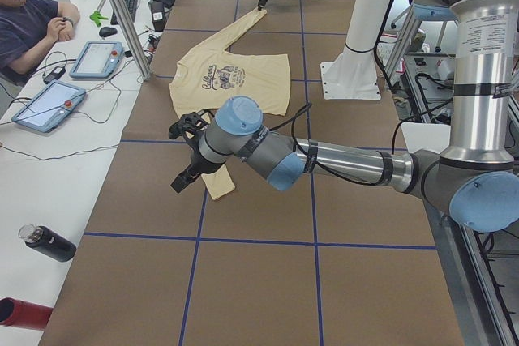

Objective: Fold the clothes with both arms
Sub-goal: 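Lower the right gripper to the cuff of the sleeve nearest it and grasp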

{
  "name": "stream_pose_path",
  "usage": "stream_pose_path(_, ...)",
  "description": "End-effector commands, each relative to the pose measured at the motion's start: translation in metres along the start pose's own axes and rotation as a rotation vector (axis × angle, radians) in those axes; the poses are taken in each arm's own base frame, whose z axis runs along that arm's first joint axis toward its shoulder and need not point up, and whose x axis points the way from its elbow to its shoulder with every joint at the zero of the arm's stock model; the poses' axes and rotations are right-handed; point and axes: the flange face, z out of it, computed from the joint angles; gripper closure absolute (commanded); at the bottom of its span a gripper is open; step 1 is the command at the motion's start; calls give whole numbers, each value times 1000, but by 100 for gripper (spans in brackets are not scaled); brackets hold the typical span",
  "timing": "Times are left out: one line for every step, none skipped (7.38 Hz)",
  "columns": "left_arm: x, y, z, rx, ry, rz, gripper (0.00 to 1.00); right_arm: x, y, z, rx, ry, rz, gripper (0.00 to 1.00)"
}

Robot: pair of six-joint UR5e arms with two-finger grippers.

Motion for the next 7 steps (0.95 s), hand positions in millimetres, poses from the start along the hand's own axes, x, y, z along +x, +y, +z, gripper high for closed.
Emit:
stream_pose_path(0,0,0,0,1,0,0,-6,-3,-4,5,-14,-6,100)
stream_pose_path(0,0,0,0,-1,1,0,-16,-9,-11,18,-32,-13,100)
stream_pose_path(0,3,0,-3,1,-2,0,-30,-18,-20,31,-57,-22,100)
stream_pose_path(1,3,0,-2,1,-1,0,-35,-33,-37,50,-80,-12,100)
stream_pose_path(1,3,0,-3,-1,-2,0,-51,-65,-76,77,-100,15,100)
stream_pose_path(1,3,0,-3,1,-2,0,-86,-95,-114,75,-104,33,100)
stream_pose_path(1,3,0,-3,-1,-2,0,-136,-136,-140,87,-110,73,100)
